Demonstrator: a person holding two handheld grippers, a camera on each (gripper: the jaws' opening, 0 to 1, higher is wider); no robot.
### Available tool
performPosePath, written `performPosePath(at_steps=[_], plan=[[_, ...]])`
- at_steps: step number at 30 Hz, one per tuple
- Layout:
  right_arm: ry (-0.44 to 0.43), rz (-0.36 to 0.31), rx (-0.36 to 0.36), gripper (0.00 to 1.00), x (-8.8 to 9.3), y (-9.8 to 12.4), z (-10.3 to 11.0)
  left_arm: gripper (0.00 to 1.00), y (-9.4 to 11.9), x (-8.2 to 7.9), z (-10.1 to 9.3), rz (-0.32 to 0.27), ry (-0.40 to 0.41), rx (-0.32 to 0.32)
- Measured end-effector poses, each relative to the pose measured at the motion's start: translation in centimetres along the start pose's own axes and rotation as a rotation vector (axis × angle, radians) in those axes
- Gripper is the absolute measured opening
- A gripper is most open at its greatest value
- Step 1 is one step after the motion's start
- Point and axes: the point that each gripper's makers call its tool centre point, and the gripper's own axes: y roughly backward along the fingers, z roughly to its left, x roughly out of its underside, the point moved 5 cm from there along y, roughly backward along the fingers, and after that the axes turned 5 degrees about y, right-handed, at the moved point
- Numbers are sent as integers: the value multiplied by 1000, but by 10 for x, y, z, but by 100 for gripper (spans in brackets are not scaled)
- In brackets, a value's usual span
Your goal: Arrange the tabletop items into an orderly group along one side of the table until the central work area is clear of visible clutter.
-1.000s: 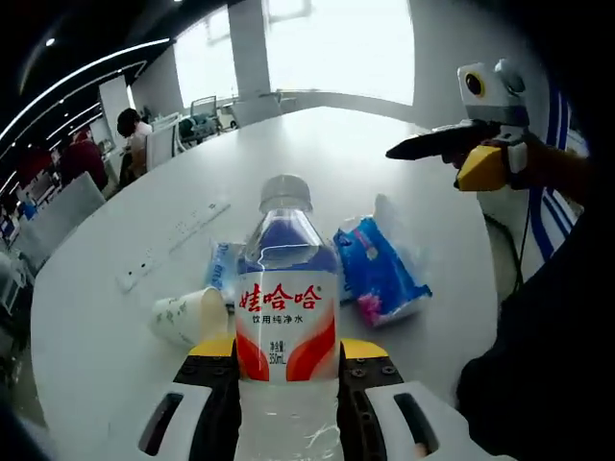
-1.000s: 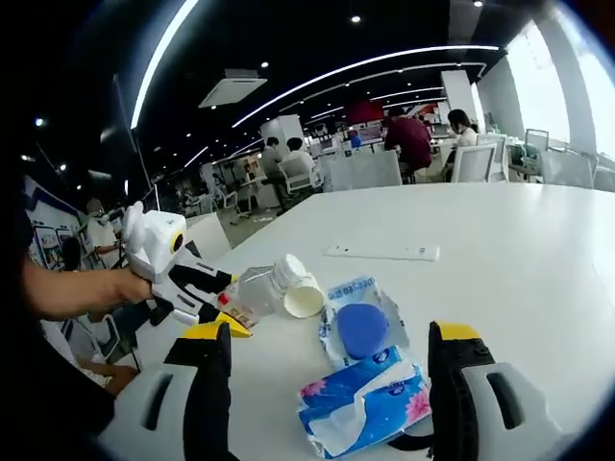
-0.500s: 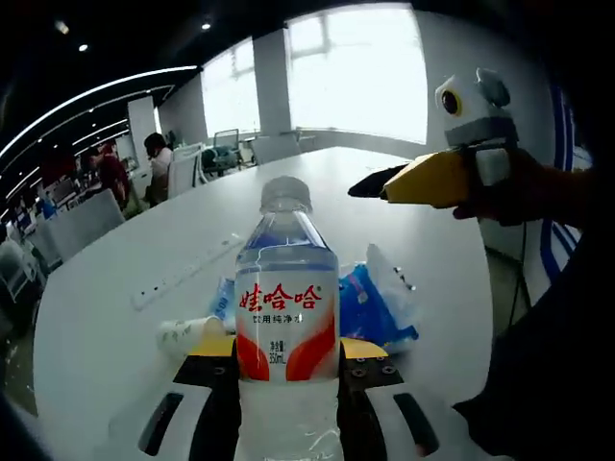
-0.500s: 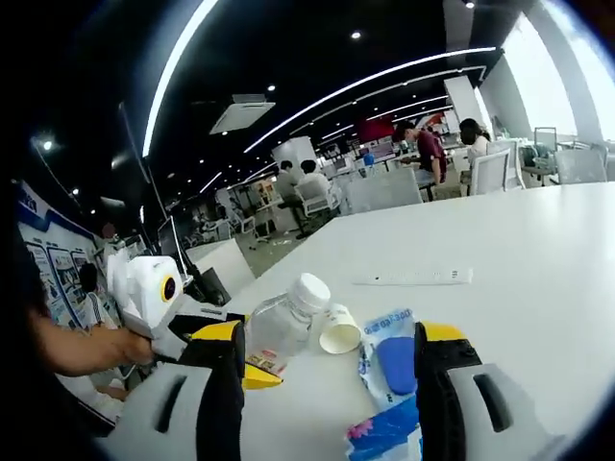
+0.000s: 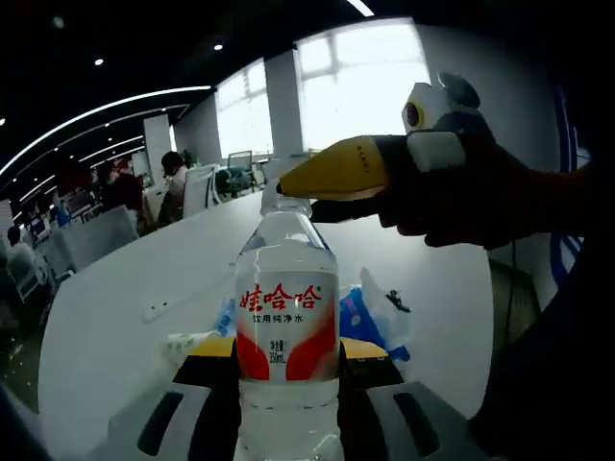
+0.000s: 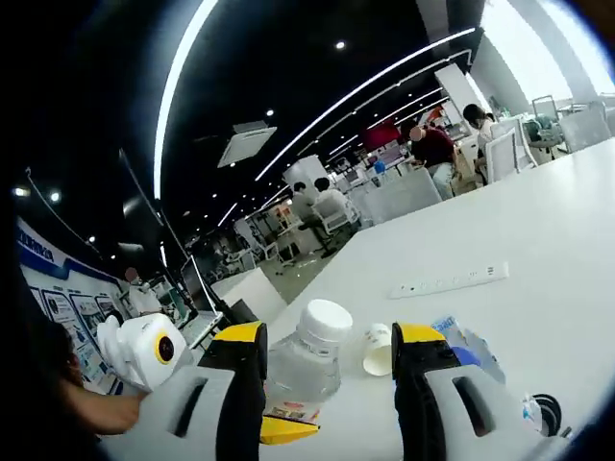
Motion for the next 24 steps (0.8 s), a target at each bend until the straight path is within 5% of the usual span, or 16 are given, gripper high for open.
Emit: performPosePath(at_steps=[13,24], plan=[[-93,-6,-45,22,-1,-5,4,35,3,0,-5,-31,11,-20],[-101,16,-34,21,2,-8,2,35,3,-1,-7,-43,25,-28]])
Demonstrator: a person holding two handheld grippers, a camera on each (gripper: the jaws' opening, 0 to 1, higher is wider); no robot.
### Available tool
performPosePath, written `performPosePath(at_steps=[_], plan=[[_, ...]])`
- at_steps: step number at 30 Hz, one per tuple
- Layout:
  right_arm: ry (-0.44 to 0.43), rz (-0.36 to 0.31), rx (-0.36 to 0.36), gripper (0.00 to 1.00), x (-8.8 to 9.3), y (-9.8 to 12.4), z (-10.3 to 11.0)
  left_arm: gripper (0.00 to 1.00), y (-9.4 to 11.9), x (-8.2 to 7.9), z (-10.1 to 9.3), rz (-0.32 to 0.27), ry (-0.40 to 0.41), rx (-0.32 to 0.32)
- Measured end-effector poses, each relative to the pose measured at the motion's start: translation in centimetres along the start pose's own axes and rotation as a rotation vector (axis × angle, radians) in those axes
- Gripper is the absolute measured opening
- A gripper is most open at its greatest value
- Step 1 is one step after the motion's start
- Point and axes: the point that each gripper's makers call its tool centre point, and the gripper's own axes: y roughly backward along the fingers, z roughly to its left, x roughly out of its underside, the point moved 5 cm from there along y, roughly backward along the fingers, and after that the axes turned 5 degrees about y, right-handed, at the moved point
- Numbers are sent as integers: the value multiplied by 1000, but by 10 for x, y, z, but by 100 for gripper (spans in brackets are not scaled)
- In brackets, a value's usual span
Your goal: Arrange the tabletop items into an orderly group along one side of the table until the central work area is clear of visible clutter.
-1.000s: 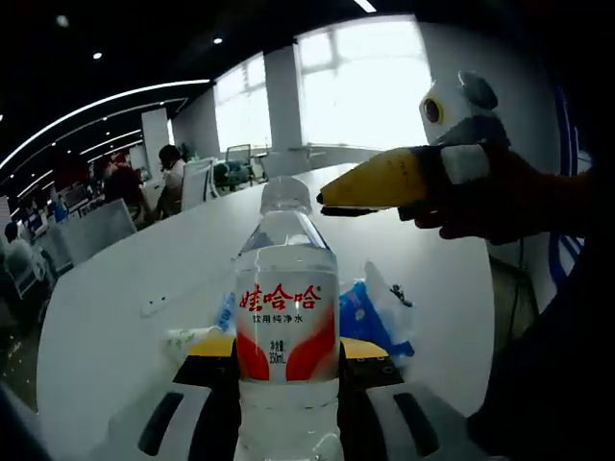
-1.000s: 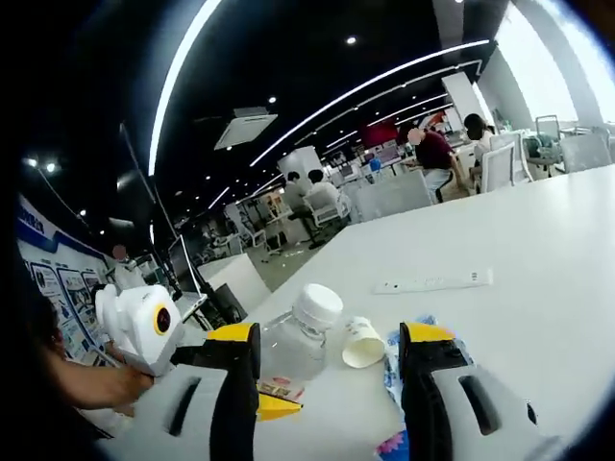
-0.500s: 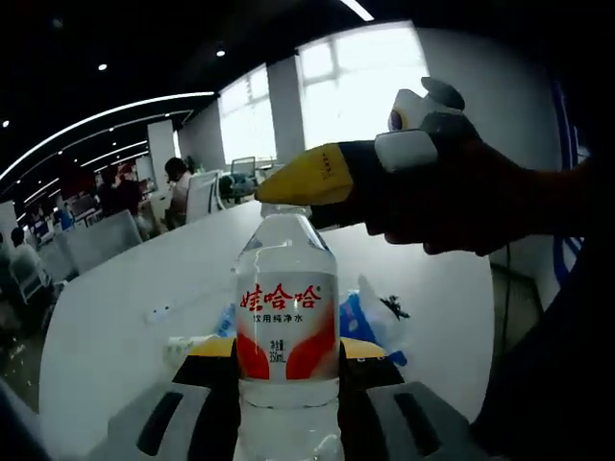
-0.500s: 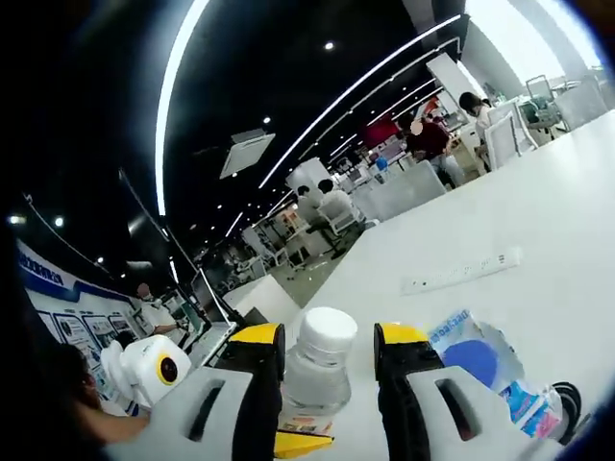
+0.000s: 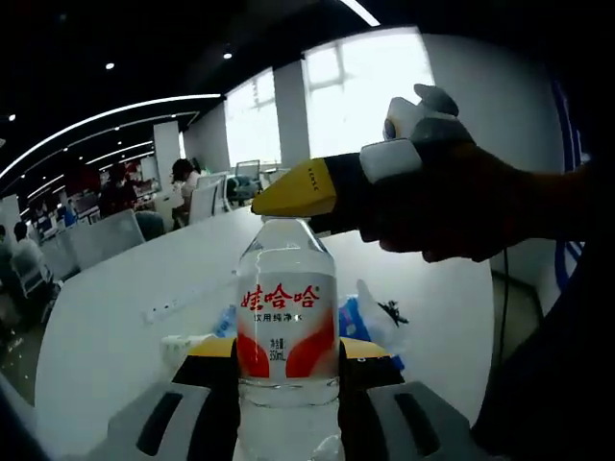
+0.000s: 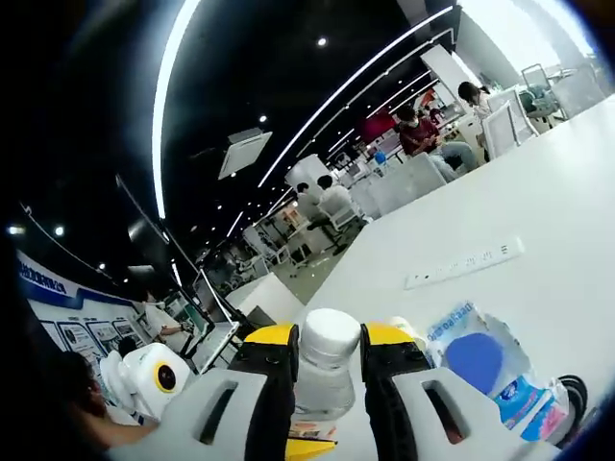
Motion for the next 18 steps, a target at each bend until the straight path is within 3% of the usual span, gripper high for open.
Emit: performPosePath(at_steps=[7,18], plan=[[-3,12,9,20,0,2,0,36,-1,1,-2,-5,17,10],[62,16,4,17,0,3,7,40,-11,12,-7,-3,41,26]])
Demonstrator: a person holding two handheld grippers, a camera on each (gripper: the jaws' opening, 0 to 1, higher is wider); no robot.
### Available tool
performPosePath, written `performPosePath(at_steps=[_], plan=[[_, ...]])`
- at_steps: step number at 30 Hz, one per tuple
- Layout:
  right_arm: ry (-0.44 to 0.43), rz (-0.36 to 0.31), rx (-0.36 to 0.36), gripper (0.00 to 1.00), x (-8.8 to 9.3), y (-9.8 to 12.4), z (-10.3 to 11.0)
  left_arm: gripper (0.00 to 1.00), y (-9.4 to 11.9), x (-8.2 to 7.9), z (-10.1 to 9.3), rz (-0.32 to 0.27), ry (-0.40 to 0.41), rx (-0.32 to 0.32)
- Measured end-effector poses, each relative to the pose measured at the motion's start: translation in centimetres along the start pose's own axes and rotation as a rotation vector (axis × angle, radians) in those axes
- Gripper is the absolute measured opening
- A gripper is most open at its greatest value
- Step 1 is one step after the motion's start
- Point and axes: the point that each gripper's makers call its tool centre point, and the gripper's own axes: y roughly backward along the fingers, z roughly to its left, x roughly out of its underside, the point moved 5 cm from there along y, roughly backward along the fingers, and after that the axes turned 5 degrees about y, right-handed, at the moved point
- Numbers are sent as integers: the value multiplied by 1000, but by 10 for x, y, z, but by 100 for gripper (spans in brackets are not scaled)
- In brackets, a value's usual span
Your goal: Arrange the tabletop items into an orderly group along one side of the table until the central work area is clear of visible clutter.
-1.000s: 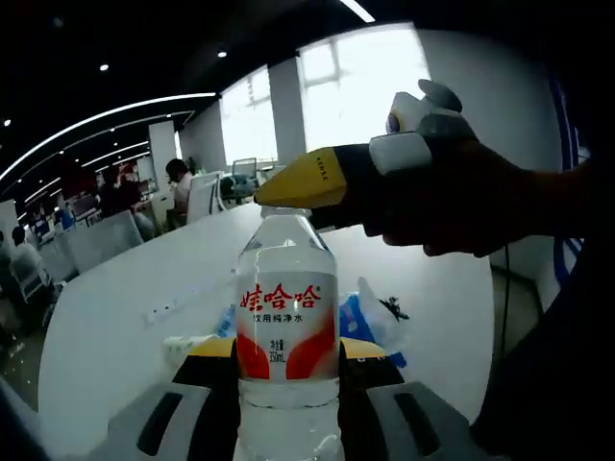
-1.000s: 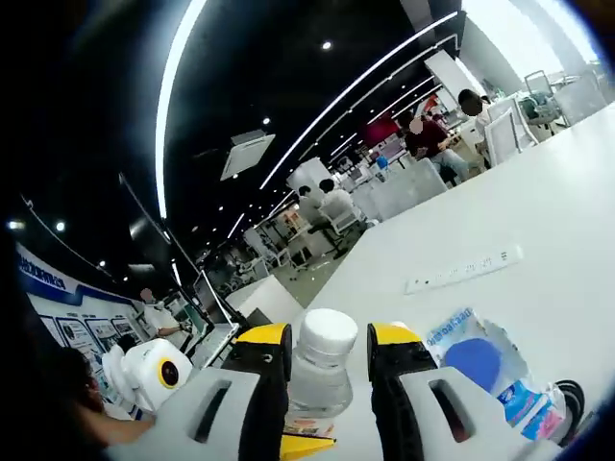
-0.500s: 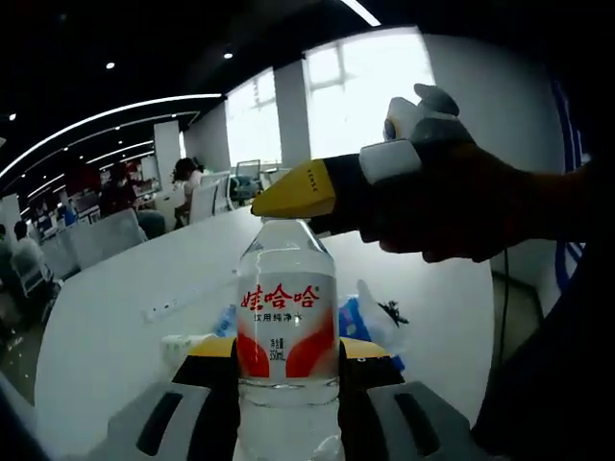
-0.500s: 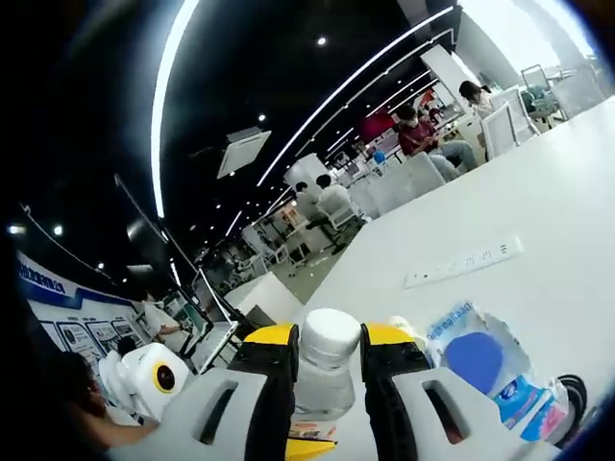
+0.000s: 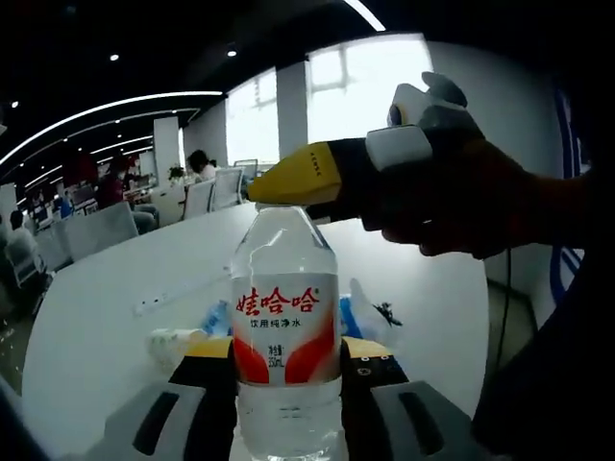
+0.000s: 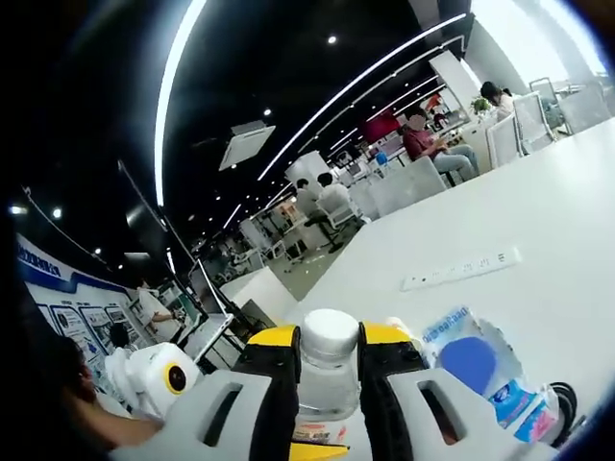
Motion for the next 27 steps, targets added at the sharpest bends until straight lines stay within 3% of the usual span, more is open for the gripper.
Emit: performPosePath(at_steps=[16,27], plan=[[139,38,-30,14,3,-4,16,41,-7,16,-1,-6,10,-6],[229,71,-66,14,10,-6,18,40,-5,15,2,25,-23,45]])
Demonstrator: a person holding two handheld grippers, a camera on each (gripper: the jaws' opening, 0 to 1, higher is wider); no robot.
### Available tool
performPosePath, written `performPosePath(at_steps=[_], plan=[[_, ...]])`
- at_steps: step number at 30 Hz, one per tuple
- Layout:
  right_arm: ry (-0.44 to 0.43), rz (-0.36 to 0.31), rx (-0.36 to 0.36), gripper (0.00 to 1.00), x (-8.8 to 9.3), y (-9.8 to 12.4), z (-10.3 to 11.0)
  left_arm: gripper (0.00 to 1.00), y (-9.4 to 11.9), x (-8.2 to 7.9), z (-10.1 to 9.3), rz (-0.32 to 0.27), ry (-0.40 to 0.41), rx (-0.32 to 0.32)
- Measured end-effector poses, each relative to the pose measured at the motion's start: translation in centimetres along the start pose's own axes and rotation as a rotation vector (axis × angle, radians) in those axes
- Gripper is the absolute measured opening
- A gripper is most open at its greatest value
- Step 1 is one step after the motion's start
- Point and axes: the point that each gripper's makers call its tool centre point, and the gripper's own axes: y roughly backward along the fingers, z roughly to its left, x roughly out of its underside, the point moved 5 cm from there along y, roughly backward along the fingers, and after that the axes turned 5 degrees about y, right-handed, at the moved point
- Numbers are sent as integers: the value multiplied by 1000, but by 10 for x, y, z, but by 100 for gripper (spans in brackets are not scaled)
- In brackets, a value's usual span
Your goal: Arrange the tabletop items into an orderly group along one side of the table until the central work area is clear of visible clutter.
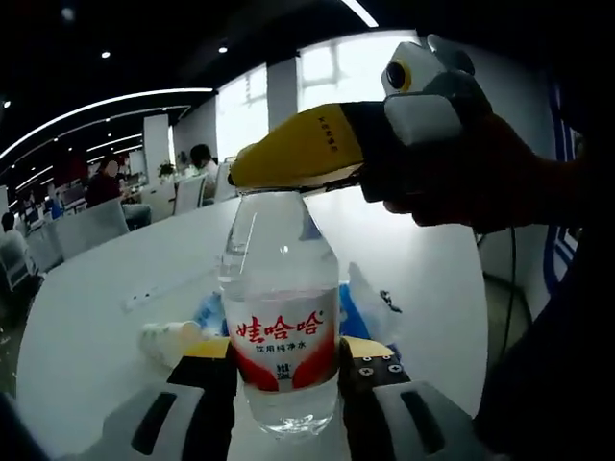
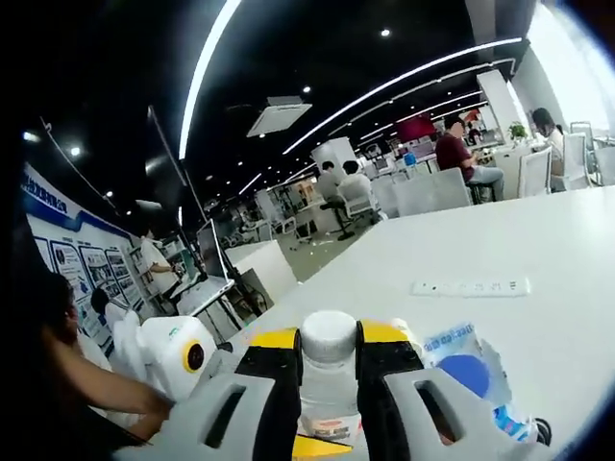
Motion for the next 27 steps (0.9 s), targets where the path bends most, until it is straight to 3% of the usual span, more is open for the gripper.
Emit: performPosePath(at_steps=[11,21,27], plan=[[57,3,-28,14,10,-10,-3,54,12,10,-5,61,16,46],[173,66,-54,14,23,-21,-2,76,33,10,8,23,127,49],[191,93,-59,14,32,-22,-2,84,45,11,16,4,149,37]])
